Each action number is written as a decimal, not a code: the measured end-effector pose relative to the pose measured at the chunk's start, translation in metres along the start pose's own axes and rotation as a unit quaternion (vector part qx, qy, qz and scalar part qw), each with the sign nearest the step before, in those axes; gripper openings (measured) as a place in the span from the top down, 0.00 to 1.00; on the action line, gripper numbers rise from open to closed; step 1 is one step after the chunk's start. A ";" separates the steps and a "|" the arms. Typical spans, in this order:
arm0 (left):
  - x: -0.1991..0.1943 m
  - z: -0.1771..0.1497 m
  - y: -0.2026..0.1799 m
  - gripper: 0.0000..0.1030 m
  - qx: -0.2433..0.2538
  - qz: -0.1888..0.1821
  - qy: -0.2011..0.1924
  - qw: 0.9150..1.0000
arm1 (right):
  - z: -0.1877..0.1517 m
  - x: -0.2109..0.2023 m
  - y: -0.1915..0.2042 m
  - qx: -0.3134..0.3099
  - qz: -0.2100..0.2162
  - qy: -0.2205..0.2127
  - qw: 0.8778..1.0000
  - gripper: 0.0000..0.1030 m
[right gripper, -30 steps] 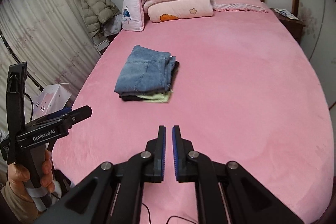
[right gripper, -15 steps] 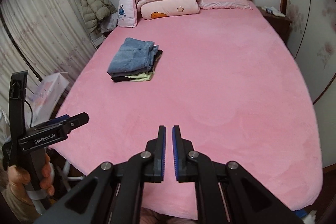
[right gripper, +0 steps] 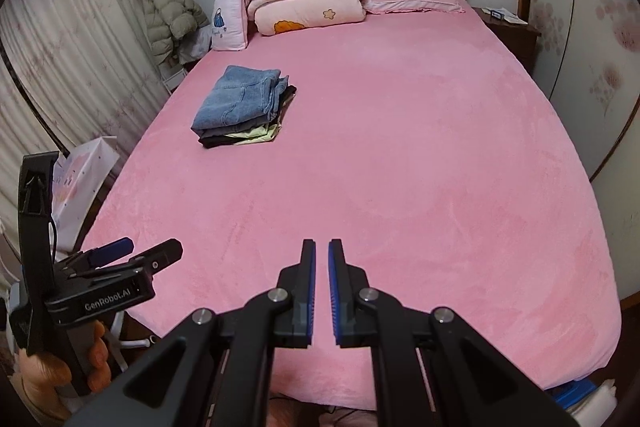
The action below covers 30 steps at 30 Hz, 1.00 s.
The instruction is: Fold large clothes
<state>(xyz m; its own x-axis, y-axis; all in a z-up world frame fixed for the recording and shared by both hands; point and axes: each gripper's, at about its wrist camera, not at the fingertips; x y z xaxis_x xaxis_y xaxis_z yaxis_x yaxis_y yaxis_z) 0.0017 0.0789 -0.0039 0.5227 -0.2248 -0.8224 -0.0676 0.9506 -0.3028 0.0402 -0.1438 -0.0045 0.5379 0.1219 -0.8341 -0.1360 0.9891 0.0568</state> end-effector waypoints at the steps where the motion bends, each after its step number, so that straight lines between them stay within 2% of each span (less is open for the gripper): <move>1: -0.001 -0.001 -0.001 0.13 0.002 0.001 -0.002 1.000 | -0.001 -0.001 0.001 0.002 0.000 -0.001 1.000 0.94; 3: -0.005 -0.004 -0.006 0.13 0.009 0.003 -0.008 1.000 | -0.004 -0.003 0.004 0.000 0.000 -0.001 1.000 0.94; 8: -0.005 -0.008 -0.021 0.13 0.028 0.008 -0.006 1.000 | -0.008 -0.002 0.006 -0.004 -0.005 0.005 1.000 0.79; 14: -0.001 -0.011 -0.036 0.13 0.049 0.011 0.001 0.999 | -0.014 0.004 0.010 -0.014 -0.026 0.019 0.999 0.79; 19: 0.000 -0.010 -0.044 0.13 0.062 0.014 0.002 0.998 | -0.017 0.010 0.004 -0.005 -0.020 0.036 0.999 0.79; 30: 0.005 -0.006 -0.059 0.13 0.081 -0.002 0.007 0.997 | -0.013 0.011 -0.009 0.002 -0.021 0.037 0.999 0.78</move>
<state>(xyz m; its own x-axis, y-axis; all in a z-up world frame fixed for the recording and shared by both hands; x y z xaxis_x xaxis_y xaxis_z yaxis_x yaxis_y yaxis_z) 0.0030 0.0200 0.0065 0.5106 -0.2306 -0.8283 0.0735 0.9716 -0.2251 0.0367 -0.1521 -0.0214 0.4800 0.0744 -0.8741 -0.1121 0.9934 0.0230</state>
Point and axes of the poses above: each gripper's, at about its wrist camera, not at the fingertips, and x roughly the way its jaws point, y to its left, z to its top, and after that the axes turned 13 degrees about -z, right-handed
